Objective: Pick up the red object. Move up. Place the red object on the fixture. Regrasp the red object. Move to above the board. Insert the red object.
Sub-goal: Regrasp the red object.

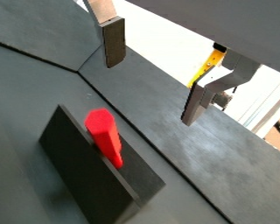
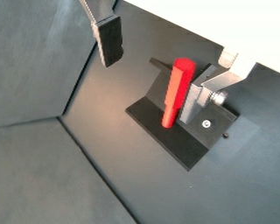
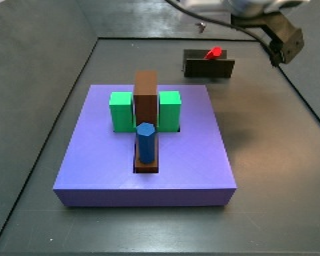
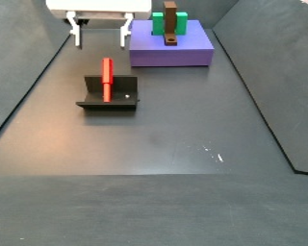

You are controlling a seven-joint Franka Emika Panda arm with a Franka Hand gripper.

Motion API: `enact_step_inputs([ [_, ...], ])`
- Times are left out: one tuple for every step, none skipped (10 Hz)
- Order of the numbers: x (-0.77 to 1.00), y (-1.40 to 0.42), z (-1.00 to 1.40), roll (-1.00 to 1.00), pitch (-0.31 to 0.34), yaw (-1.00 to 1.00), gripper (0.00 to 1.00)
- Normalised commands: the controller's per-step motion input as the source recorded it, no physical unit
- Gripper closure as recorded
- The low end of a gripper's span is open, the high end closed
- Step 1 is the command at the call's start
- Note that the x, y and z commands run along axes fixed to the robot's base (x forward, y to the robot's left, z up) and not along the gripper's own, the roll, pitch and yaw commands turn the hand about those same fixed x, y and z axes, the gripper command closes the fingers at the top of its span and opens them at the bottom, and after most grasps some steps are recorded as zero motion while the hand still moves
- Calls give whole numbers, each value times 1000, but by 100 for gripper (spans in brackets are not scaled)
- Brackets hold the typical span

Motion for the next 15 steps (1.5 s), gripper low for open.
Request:
enact_step_inputs([
  [20, 0, -26, 0, 0, 0, 0],
  [134, 0, -214, 97, 0, -31, 0],
  [94, 0, -403, 277, 0, -46, 0],
  [23, 0, -434, 106, -31, 0, 0],
  [86, 0, -351, 0, -37, 0, 0],
  [169, 0, -326, 0, -60, 0, 0],
  [177, 0, -311, 0, -71, 0, 0],
  [191, 0, -317, 0, -80, 0, 0],
  [177, 0, -311, 0, -71, 0, 0],
  [49, -3, -186, 297, 0, 0, 0],
  [0, 0, -54, 394, 0, 0, 0],
  [-23, 0, 0, 374, 0, -17, 0],
  [-11, 0, -40, 380, 0, -20, 0],
  [0, 0, -123, 260, 0, 0, 0],
  [0, 0, -171, 166, 0, 0, 0],
])
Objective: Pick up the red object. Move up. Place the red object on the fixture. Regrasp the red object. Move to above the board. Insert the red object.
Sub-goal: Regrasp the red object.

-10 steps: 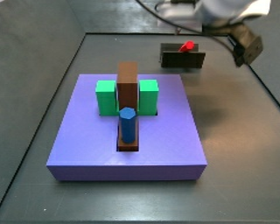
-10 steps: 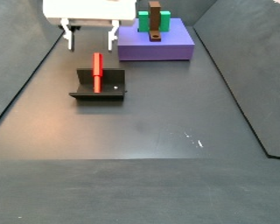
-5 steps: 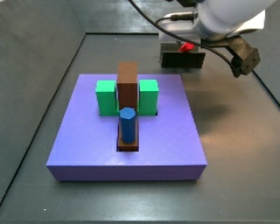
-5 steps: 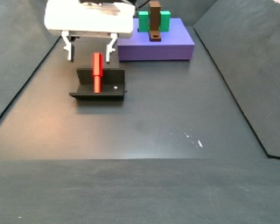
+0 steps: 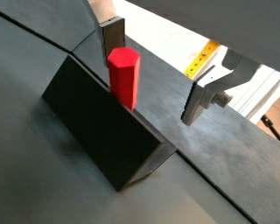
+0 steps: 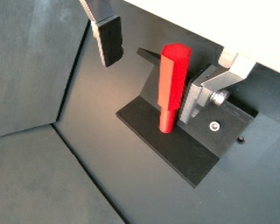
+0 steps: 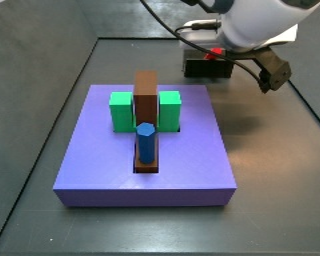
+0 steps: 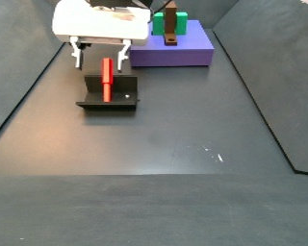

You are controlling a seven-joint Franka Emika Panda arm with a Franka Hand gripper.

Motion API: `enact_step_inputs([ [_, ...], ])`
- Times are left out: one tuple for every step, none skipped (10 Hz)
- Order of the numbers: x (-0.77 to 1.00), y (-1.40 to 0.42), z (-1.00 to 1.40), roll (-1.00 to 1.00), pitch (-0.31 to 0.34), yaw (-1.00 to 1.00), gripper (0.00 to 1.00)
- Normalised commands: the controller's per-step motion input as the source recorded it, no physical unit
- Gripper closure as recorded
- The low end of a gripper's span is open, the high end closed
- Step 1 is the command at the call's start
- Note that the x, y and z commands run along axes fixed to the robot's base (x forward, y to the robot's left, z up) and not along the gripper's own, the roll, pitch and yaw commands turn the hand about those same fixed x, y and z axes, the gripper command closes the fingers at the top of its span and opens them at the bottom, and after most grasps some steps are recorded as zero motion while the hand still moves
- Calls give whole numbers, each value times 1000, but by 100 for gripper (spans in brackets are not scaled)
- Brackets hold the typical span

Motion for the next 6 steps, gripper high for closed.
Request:
enact_step_inputs([
  [0, 0, -154, 71, 0, 0, 0],
  [0, 0, -83, 0, 0, 0, 0],
  [0, 0, -57, -149, 0, 0, 0],
  [0, 0, -77, -171, 0, 0, 0],
  [0, 0, -151, -209, 0, 0, 0],
  [-31, 0, -166, -251, -14, 0, 0],
])
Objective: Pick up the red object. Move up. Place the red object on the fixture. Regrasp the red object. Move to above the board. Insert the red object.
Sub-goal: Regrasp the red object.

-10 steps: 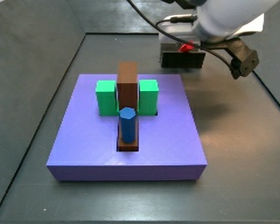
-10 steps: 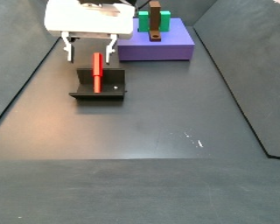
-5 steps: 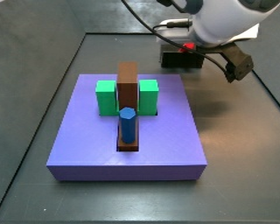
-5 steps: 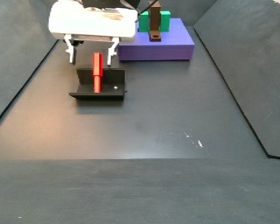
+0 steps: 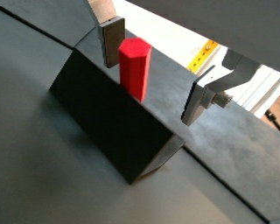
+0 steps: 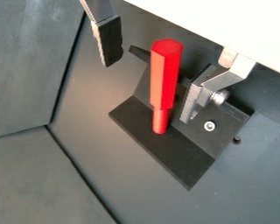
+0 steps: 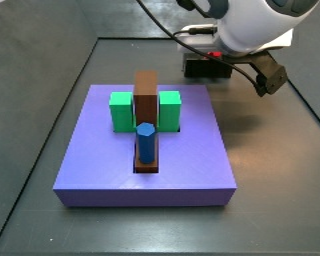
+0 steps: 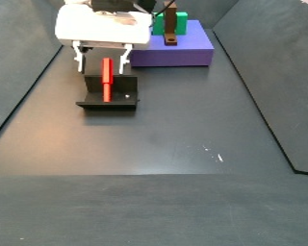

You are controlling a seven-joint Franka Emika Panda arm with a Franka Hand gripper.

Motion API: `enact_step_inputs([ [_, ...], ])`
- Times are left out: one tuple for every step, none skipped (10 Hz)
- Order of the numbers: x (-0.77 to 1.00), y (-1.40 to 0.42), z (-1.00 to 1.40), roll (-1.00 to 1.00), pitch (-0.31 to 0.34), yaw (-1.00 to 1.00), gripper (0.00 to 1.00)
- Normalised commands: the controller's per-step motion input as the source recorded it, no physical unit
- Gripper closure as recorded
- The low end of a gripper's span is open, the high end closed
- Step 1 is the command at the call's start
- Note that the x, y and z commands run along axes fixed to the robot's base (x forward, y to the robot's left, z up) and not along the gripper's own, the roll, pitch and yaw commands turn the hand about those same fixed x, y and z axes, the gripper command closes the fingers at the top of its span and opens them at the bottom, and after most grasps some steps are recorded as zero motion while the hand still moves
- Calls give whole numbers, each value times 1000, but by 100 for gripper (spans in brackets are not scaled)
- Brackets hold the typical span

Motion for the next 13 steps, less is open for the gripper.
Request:
enact_step_inputs([
  [-43, 0, -183, -214, -23, 0, 0],
  [-11, 0, -120, -20, -9, 0, 0],
  [-143, 0, -131, 0, -6, 0, 0],
  [-134, 0, -49, 31, 0, 0, 0],
  [-63, 0, 0, 26, 0, 0, 0],
  [0, 0, 0, 9, 0, 0, 0],
  [0, 0, 0, 26, 0, 0, 0],
  [0, 0, 0, 0, 0, 0, 0],
  [0, 0, 0, 0, 0, 0, 100],
  [0, 0, 0, 0, 0, 0, 100],
  [0, 0, 0, 0, 0, 0, 100],
  [0, 0, 0, 0, 0, 0, 100],
  [0, 0, 0, 0, 0, 0, 100],
])
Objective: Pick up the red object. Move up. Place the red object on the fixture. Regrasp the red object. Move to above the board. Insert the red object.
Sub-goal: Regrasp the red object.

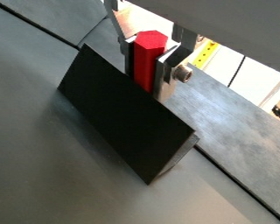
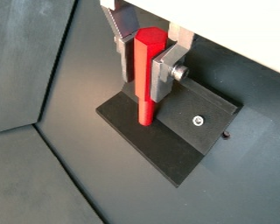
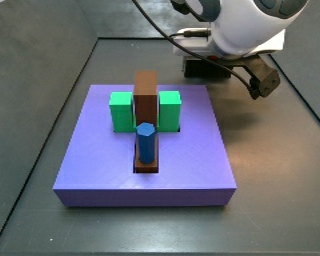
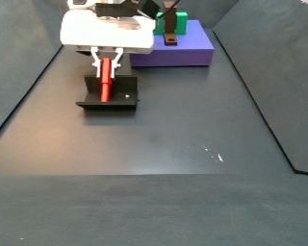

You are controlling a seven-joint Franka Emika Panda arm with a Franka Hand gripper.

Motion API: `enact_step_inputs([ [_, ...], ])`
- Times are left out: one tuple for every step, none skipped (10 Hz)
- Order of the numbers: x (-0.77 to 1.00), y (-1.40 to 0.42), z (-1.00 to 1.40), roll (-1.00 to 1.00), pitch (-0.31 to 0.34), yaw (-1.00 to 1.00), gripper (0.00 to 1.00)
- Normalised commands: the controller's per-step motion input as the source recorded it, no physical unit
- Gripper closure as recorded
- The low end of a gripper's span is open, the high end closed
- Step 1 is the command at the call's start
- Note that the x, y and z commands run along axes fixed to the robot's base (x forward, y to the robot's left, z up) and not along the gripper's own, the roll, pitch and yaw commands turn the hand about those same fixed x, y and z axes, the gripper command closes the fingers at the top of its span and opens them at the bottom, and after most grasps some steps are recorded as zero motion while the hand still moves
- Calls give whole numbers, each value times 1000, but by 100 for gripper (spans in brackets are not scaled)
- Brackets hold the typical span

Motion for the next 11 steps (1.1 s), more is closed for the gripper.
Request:
enact_step_inputs([
  [0, 0, 0, 0, 0, 0, 100],
  [0, 0, 0, 0, 0, 0, 100],
  [0, 0, 0, 0, 0, 0, 100],
  [0, 0, 0, 0, 0, 0, 100],
  [0, 0, 0, 0, 0, 0, 100],
  [0, 0, 0, 0, 0, 0, 100],
  [0, 0, 0, 0, 0, 0, 100],
  [0, 0, 0, 0, 0, 0, 100],
  [0, 0, 0, 0, 0, 0, 100],
  [0, 0, 0, 0, 0, 0, 100],
  [0, 0, 0, 0, 0, 0, 100],
])
